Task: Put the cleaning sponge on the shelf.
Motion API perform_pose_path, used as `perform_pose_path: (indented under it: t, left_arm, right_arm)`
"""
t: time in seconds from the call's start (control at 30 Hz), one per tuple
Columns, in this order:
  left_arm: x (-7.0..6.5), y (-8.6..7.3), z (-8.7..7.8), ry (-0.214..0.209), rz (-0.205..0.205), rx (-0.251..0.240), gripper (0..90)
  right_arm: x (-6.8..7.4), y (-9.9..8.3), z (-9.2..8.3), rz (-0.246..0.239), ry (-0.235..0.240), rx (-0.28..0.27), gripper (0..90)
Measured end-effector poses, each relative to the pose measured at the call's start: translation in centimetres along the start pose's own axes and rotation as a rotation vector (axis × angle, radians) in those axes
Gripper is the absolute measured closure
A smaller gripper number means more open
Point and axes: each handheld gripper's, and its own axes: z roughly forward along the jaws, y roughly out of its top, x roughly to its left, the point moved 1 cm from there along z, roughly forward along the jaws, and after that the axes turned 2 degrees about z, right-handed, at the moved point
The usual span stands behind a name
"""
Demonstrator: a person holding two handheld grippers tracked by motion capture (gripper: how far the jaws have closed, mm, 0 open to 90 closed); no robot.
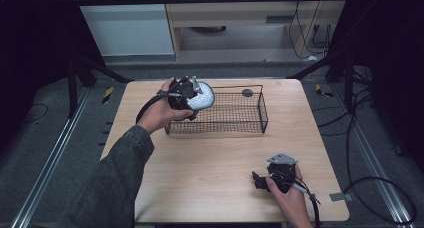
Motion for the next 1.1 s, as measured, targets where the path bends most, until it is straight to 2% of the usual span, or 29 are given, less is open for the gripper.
perform_pose_path:
  t: [0.23,0.57,1.1]
  left_arm:
    - [0.3,-0.2,0.1,0.000,0.019,0.000,8.4]
    - [0.9,-0.5,0.9,-0.004,0.026,-0.011,8.4]
    - [0.8,-0.7,2.7,-0.025,0.065,-0.006,8.3]
  right_arm:
    - [0.0,0.0,0.0,-0.001,0.000,0.000,0.4]
    - [0.0,0.0,0.0,-0.001,0.000,0.000,0.4]
    - [0.0,0.0,0.0,-0.004,0.000,-0.001,0.4]
